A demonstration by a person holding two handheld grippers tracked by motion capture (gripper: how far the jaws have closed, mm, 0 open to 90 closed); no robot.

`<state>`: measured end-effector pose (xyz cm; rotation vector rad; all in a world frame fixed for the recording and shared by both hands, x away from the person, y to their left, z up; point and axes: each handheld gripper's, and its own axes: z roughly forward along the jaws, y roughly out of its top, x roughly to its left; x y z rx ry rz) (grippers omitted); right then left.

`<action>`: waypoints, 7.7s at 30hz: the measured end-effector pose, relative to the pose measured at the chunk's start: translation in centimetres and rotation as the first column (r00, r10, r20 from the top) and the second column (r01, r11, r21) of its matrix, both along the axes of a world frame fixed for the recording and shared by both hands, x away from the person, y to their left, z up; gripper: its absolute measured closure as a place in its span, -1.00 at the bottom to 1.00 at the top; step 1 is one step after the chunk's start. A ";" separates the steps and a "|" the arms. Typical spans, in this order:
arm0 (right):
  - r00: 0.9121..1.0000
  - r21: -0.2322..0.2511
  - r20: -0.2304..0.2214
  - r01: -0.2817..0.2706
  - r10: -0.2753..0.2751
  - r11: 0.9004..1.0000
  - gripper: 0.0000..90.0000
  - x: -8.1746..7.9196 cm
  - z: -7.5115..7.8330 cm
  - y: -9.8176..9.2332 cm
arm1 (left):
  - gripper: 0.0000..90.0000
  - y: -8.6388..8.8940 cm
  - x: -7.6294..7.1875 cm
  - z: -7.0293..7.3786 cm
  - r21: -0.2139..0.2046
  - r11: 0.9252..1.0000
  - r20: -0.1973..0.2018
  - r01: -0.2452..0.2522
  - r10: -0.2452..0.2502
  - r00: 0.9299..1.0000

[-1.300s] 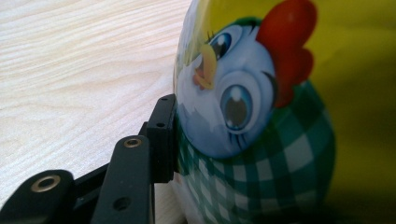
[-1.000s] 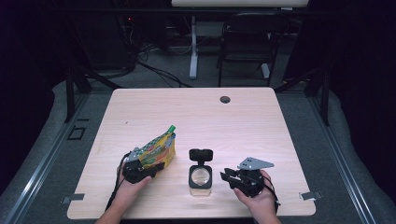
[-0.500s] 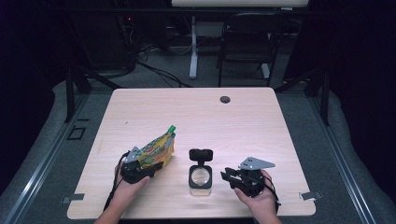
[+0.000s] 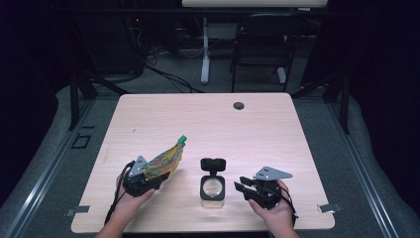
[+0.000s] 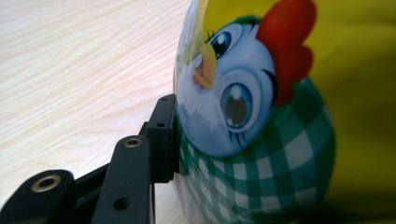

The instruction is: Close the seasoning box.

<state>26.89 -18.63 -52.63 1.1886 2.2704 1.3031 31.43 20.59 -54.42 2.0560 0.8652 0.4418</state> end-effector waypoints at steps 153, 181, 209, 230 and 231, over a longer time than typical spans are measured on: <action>0.565 -0.792 0.543 0.100 0.621 0.602 0.74 -7.4 3.1 11.8 | 0.28 -3.1 -5.9 1.3 0.619 0.779 0.317 -0.098 -0.133 0.939; 0.517 -0.827 0.522 0.111 0.679 0.551 0.91 -8.2 2.4 13.1 | 0.28 -4.4 -6.1 1.1 0.660 0.745 0.337 -0.102 -0.172 0.926; 0.534 -0.840 0.498 0.102 0.683 0.533 1.00 -8.3 1.7 13.4 | 0.28 -4.5 -6.3 1.4 0.730 0.674 0.343 -0.110 -0.223 0.912; 0.549 -0.816 0.520 0.091 0.654 0.572 1.00 -8.6 0.5 13.2 | 0.28 -4.8 -6.4 1.5 0.781 0.617 0.317 -0.099 -0.256 0.913; 0.549 -0.816 0.520 0.091 0.654 0.572 1.00 -8.6 0.5 13.2 | 0.28 -4.8 -6.4 1.5 0.781 0.617 0.317 -0.099 -0.256 0.913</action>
